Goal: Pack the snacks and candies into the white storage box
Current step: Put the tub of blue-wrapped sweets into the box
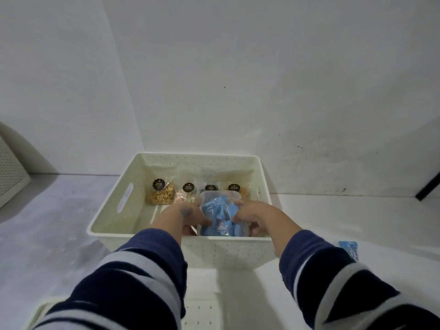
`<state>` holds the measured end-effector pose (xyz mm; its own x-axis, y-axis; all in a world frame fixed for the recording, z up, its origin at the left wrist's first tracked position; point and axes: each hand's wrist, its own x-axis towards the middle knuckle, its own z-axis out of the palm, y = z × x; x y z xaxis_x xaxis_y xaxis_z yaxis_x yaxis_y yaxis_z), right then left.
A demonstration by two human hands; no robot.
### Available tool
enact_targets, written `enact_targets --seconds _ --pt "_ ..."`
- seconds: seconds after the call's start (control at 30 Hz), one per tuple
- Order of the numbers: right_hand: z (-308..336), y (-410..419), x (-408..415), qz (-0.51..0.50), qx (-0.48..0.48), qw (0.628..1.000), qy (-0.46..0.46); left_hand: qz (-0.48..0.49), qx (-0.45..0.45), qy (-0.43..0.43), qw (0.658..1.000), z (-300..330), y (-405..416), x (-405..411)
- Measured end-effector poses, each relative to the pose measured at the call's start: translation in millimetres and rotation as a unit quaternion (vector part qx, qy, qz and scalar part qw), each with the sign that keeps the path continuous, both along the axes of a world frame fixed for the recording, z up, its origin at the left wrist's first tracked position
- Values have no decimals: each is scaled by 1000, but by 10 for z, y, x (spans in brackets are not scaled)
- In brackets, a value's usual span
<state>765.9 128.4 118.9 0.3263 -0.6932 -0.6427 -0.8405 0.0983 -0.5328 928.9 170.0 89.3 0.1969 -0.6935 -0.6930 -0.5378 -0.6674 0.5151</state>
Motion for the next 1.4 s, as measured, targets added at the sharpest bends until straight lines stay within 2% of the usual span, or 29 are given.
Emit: enact_targets --seconds 0.07,0.23,0.33,0.47,0.6,0.7,0.87,1.0,1.13,1.4 --pt "90 0 1 38 -48 998 18 -15 -3 -26 1000 -28 -30 -46" --pt "340 -115 -1 47 -130 990 8 -48 2 -90 995 -96 -111 -170" --pt "443 -138 -82 38 -153 987 -12 -60 29 -49 997 -35 -130 -335" --pt "520 -120 -248 19 -184 982 -36 -62 3 -25 998 3 -140 -511" --pt "621 -94 -465 8 -222 974 -49 -65 -35 -137 988 168 -159 -623" --pt "686 -53 -692 19 -243 970 -23 -81 -84 -173 978 358 -154 -747" --pt "754 138 -1168 89 -224 969 62 -166 -162 -212 950 663 -103 -1129" --pt "783 333 -1642 140 -203 960 133 -207 -169 -259 928 813 88 -1631" --pt "677 560 -2198 155 -191 958 148 -223 -180 -275 918 830 414 -2180" --pt "438 1092 -3409 218 -161 947 170 -169 -142 -249 943 524 1132 -3181"
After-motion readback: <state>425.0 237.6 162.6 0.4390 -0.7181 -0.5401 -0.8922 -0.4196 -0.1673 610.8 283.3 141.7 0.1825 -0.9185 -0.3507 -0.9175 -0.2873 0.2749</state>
